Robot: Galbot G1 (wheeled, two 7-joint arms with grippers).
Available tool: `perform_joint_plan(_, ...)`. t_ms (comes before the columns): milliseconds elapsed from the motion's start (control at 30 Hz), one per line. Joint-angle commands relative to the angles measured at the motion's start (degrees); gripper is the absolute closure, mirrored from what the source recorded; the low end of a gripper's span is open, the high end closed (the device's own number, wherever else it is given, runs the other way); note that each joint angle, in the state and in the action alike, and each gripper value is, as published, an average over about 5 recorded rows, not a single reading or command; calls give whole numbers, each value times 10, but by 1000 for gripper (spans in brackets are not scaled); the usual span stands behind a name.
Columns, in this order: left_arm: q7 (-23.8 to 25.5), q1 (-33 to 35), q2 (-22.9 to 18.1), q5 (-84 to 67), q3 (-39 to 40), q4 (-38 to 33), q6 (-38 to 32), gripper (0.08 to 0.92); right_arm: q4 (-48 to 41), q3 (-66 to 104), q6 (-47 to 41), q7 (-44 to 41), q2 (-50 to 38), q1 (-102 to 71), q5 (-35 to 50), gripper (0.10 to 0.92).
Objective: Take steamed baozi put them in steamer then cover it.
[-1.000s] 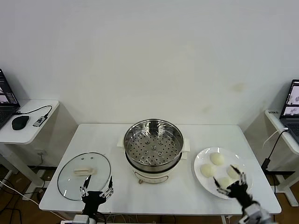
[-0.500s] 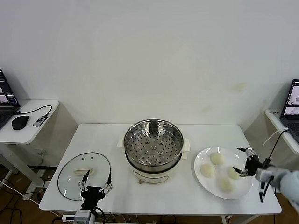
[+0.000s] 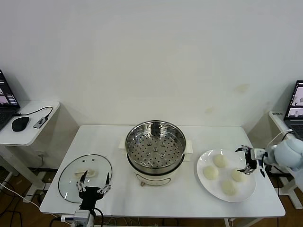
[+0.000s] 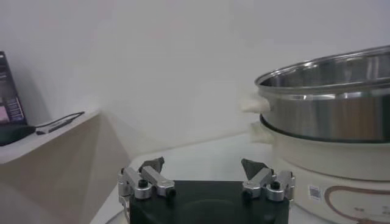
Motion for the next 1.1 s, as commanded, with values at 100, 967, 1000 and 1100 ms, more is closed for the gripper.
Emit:
perform_joint_plan(100,0,-2,-1,3,-6,-1,2,177,-120,-216,-2,-45,74,198,9,203)
perform_joint_plan(967,0,0,5,5,-19,-1,0,177,-208,-237,-15,-27,165,189,-43,248)
perform_joint_plan(1000,0,-1,5,5,-19,-1,0,177,-210,-237,-16,-27,166,188,-44,255)
perform_joint_plan(1100,0,-2,5,5,-19,0,0,177,-213,-237,-18,-26,169,187,-47,280)
